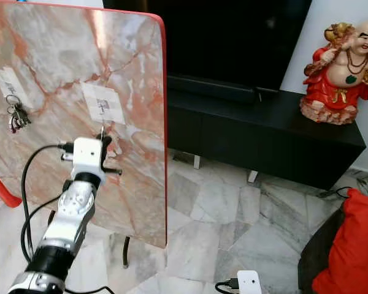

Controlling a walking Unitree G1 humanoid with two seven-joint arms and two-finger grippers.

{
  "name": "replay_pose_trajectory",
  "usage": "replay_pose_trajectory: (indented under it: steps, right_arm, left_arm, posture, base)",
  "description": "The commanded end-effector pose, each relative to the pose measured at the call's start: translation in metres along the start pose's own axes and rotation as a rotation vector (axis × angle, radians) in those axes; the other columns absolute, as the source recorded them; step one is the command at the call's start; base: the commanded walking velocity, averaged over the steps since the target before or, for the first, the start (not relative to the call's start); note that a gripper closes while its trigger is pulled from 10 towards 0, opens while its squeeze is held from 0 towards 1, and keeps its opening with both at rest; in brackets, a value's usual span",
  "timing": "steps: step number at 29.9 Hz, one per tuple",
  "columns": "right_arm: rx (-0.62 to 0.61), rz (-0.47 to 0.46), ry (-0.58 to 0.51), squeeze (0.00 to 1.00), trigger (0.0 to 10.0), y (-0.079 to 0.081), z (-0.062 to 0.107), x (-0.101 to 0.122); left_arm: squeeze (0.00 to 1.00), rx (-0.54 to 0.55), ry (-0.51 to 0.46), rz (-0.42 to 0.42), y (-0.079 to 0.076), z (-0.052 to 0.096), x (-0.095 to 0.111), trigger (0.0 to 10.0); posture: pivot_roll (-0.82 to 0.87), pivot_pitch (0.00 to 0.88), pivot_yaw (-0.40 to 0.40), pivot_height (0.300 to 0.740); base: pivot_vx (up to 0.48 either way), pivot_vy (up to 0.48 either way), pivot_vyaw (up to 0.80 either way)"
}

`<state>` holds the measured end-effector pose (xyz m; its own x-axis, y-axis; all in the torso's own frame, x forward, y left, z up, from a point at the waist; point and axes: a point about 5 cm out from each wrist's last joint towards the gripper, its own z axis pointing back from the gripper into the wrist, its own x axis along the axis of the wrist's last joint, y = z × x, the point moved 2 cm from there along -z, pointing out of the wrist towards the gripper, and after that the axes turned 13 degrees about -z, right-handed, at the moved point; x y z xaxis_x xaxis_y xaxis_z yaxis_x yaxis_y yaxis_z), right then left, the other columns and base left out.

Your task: Hang keys on a hook

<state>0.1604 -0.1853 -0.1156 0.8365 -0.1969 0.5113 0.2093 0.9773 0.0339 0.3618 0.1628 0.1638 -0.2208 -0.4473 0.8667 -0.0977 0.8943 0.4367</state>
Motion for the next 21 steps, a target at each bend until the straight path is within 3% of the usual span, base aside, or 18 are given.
replay_pose_trajectory:
  steps: [1,12,21]
  right_arm:
    - [-0.005,-0.009,-0.002,0.0,10.0,-0.002,0.0,0.0]
    - [-0.002,0.0,0.002,0.0,10.0,-0.002,0.0,-0.001]
    - [0.001,0.003,0.0,0.0,10.0,-0.002,0.0,0.0]
  left_arm:
    - [0.0,-0.013,-0.002,-0.005,0.0,-0.002,0.0,10.0]
    - [0.0,-0.013,0.037,-0.015,0.002,0.016,-0.015,10.0]
    - [0.0,-0.012,0.035,-0.004,-0.001,0.016,-0.012,10.0]
  posture:
    - [0.0,0.0,-0.051,0.74]
    - [0.01,0.0,-0.053,0.74]
    - [0.01,0.0,-0.054,0.74]
  base:
    - [0.0,0.0,0.0]
    - [0.0,0.0,0.0]
    - [0.0,0.0,0.0]
